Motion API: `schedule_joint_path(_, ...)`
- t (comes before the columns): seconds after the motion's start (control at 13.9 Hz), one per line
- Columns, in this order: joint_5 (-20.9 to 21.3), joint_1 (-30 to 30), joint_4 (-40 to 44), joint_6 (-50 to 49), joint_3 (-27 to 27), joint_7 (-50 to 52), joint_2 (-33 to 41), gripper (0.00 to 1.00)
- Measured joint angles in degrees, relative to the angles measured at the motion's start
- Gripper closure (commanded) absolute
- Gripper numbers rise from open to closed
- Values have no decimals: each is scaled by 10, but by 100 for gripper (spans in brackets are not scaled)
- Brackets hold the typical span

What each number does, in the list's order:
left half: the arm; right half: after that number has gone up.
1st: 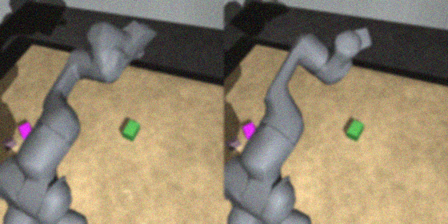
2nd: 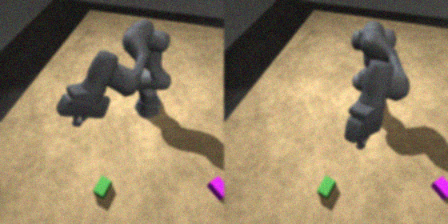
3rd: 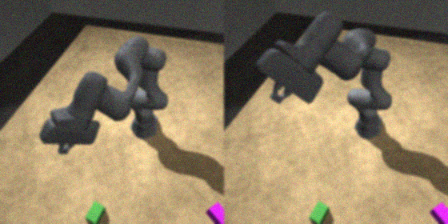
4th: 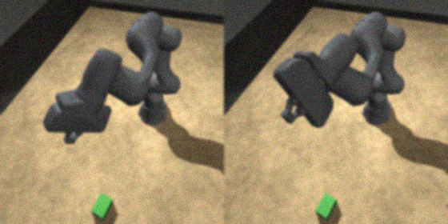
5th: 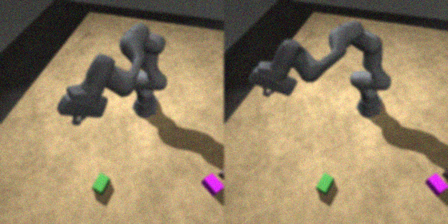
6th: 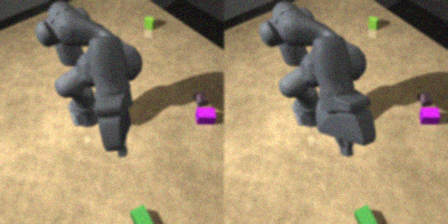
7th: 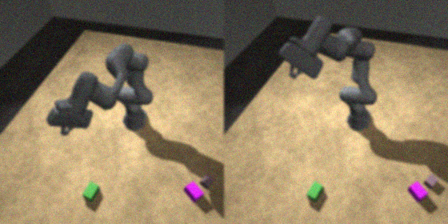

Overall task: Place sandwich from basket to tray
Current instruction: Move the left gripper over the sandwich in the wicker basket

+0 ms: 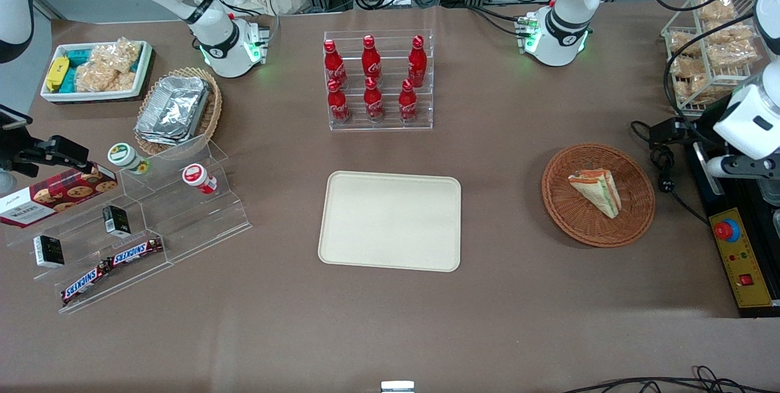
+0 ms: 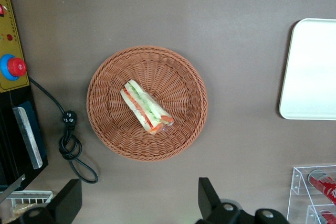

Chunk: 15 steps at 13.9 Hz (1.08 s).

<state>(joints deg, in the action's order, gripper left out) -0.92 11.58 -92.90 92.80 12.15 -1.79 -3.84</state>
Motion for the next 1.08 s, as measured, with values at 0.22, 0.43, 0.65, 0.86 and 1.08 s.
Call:
schedule_joint_path(0.22, 0, 0, 5, -2, 0, 0, -7, 1)
schedule_joint_path(0.43, 0, 0, 4, -6, 0, 6, -10, 2)
schedule_joint_path(0.65, 0, 0, -13, -8, 0, 107, -13, 1)
schedule_joint_path(0.86, 0, 5, -51, 20, -1, 220, -16, 1)
schedule_joint_path(1.08, 0, 20, -124, 102, -2, 288, -17, 1)
